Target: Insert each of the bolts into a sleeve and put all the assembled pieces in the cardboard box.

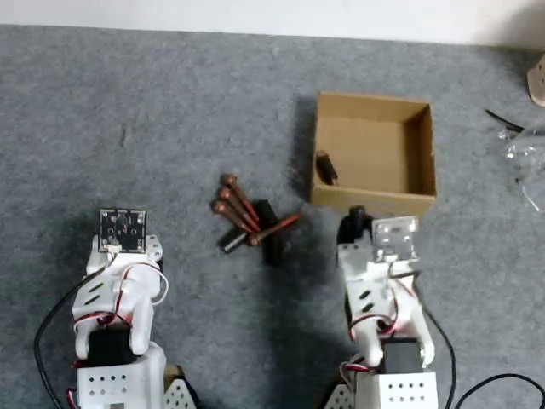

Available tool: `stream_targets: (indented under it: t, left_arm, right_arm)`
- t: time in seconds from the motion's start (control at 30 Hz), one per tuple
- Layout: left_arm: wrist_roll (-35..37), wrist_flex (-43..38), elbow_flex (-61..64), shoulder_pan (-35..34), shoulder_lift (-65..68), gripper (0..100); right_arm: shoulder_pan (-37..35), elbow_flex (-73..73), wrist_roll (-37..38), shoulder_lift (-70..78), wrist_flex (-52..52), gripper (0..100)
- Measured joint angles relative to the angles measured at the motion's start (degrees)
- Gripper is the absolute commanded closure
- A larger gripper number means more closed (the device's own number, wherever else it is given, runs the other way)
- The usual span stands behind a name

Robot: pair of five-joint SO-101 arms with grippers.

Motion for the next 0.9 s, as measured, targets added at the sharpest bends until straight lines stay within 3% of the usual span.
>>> stream_targets:
  t: [0.13, 0.53, 0.7, 0.9]
  left_arm:
    - [0.0, 0.0, 0.4, 0.0, 0.0, 99]
    - [0.0, -3.8, 0.6, 4.3, 0.0, 99]
    - [0.4, 3.3, 0.6, 4.7, 0.0, 99]
    - [13.9, 4.8, -1.8, 8.3, 0.1, 99]
  right_arm:
    - [-0.2, -0.1, -0.1, -0.2, 4.0, 99.5]
    - [-3.3, 0.3, 1.2, -0.2, 3.5, 99.5]
    - [-3.4, 0.3, 1.7, -0.2, 3.5, 99.5]
    - [-3.4, 0.3, 1.8, -0.2, 3.5, 99.5]
